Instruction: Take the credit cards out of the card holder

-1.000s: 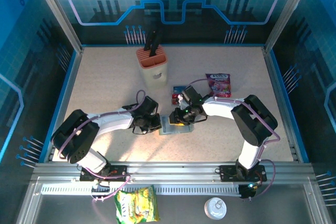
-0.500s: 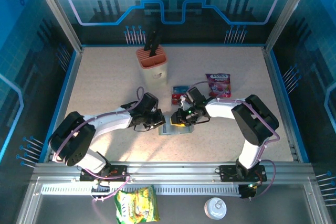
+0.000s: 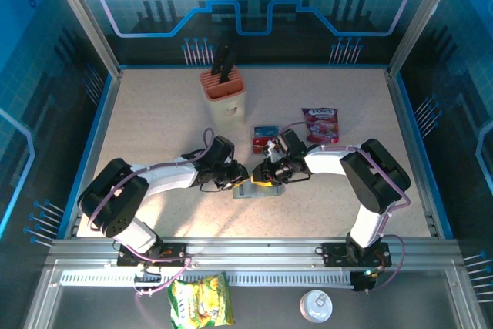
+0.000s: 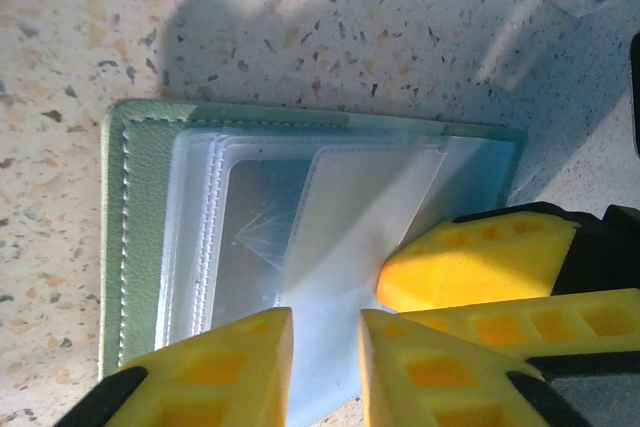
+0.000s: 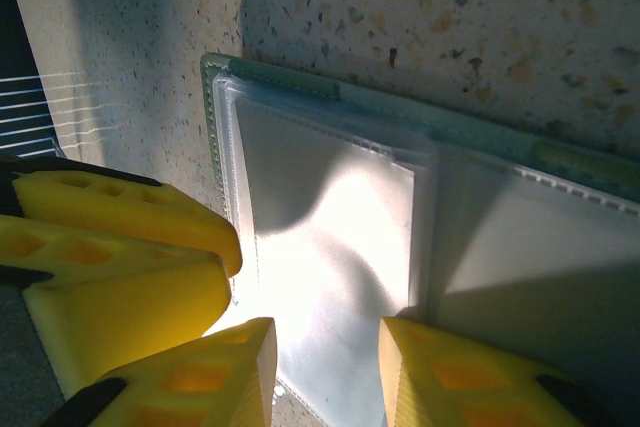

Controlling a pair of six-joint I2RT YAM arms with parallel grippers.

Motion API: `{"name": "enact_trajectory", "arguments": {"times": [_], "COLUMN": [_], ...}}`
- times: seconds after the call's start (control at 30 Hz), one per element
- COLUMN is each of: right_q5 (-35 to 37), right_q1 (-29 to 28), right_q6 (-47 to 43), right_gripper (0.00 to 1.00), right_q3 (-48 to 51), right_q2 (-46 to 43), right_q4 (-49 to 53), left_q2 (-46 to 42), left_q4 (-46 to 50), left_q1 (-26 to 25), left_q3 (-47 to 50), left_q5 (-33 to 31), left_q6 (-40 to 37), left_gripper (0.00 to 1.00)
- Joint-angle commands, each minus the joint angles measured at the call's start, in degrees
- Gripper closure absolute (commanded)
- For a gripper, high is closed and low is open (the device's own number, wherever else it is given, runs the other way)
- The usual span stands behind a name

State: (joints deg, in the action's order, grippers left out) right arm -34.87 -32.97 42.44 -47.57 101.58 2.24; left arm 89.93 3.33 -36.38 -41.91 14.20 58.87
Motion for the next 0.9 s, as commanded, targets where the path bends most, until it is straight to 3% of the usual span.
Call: {"name": "enact_trajectory", "arguments": {"times": [0.0,0.4,0.7,0.87], "right_q5": [-0.9,-0.5,-0.5,-0.9], "right_q1": [0.6,0.6,0.5,0.6], "right_q6": [0.3,0.2,0.4,0.4], "right_gripper": [0.68,0.68,0.68,0.68], "right_q3": [0.7,0.1,0.3,0.0], "right_q2": [-0.3,-0.7,-1.5,-2.4], "right_q4": [0.7,1.9,2.0,2.3], "left_q2": [0.5,2.9,1.2,0.8], "left_q4": [0.2,-0.5,-3.3,-3.4], "left_q1": [-0.3,-0.2,-0.2,-0.3], "left_q3": [0.7,0.3,0.6,0.1], "left_q5": [0.5,1.3,1.8,2.2], "left_q6": [0.7,1.4,2.2,2.6], "left_gripper": [0.74,0.69,0.84,0.85]}}
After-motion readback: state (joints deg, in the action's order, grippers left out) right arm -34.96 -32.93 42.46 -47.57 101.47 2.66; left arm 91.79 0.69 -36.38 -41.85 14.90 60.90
